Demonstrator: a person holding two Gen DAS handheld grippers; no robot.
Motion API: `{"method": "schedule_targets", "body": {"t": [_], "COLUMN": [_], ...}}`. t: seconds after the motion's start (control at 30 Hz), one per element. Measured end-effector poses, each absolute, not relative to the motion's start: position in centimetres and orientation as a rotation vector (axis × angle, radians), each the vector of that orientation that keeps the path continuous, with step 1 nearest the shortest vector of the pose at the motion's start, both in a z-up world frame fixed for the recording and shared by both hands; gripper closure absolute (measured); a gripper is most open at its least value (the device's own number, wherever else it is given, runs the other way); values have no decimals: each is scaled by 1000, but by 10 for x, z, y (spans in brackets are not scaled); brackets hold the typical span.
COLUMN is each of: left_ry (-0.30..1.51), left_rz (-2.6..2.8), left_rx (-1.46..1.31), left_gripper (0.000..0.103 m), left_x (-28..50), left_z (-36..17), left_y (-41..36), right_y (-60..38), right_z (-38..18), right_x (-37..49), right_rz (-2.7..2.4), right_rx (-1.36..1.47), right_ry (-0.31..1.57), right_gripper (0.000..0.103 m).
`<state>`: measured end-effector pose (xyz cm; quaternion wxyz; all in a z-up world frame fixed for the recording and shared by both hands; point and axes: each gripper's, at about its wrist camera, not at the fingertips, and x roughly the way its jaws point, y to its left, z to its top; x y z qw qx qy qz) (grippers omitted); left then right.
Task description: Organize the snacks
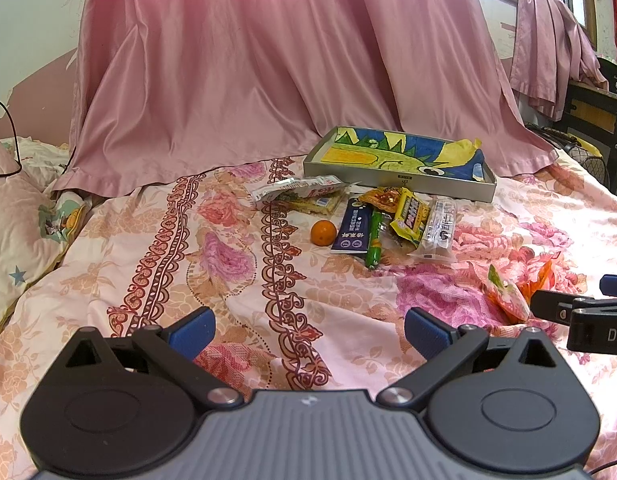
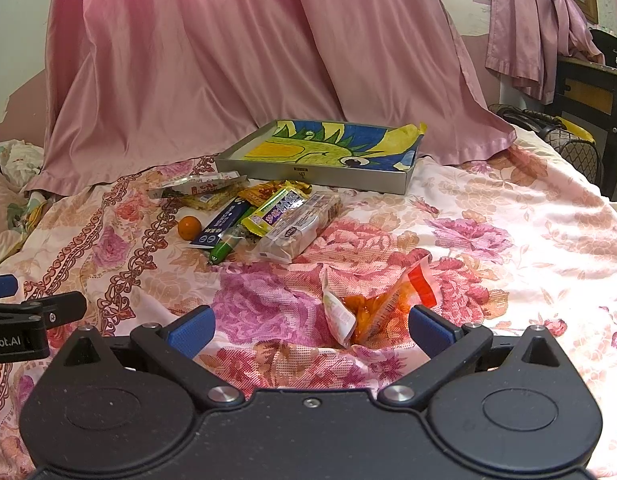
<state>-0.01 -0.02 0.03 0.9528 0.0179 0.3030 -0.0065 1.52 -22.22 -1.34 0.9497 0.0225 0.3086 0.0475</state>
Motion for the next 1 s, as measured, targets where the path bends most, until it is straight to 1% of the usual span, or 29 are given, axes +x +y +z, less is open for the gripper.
{"method": "schedule_targets", "body": {"t": [0.77, 1.0], "left_ry": [617, 620], "left_rz": [-13, -6], "left_rx": [40, 55], "left_gripper": [0, 0], "left_x": [0, -1], "left_z": [0, -8], "left_y": [-1, 3], "right_y": [-221, -223], "right_z": [-14, -12], "right_x": [14, 14], "right_rz": [95, 65], "right_rx": [42, 41], "right_ry": [624, 614], "right_gripper": [1, 1]}}
